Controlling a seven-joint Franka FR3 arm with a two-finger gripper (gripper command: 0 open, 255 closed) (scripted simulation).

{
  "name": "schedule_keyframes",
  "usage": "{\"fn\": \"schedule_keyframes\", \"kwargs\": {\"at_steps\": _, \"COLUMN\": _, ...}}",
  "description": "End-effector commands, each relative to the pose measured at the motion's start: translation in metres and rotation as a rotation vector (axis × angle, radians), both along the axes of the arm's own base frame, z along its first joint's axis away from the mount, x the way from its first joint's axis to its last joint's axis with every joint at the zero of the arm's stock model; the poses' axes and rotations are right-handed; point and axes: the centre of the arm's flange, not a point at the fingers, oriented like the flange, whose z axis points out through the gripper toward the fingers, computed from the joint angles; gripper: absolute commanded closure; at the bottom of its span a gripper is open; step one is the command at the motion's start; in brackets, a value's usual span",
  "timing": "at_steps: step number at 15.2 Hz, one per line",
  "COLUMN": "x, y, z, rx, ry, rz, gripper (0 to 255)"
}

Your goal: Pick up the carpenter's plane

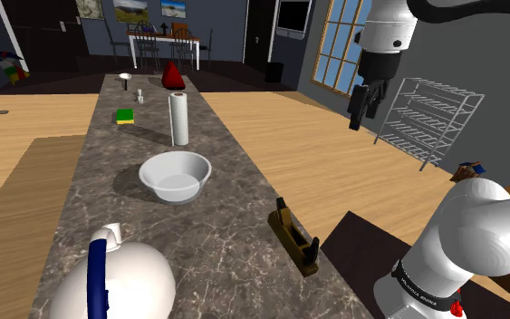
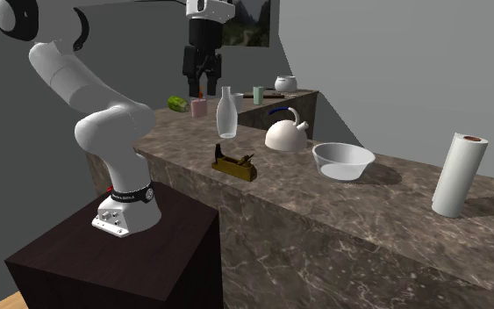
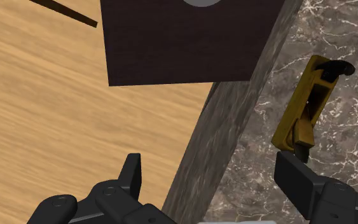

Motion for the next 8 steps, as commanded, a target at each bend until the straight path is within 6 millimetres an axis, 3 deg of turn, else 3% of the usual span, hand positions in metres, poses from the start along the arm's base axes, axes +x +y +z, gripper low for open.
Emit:
{"fn": "schedule_keyframes", "kwargs": {"at_steps": 1, "x": 0.0, "y": 0.0, "z": 0.0, "rx": 0.0, "ry": 0.0, "rz": 0.0, "gripper": 0}}
{"fn": "schedule_keyframes", "kwargs": {"at_steps": 8, "x": -0.004, "y": 0.051, "z": -0.071, "rx": 0.038, "ry": -0.026, "rz": -0.11, "gripper": 0}}
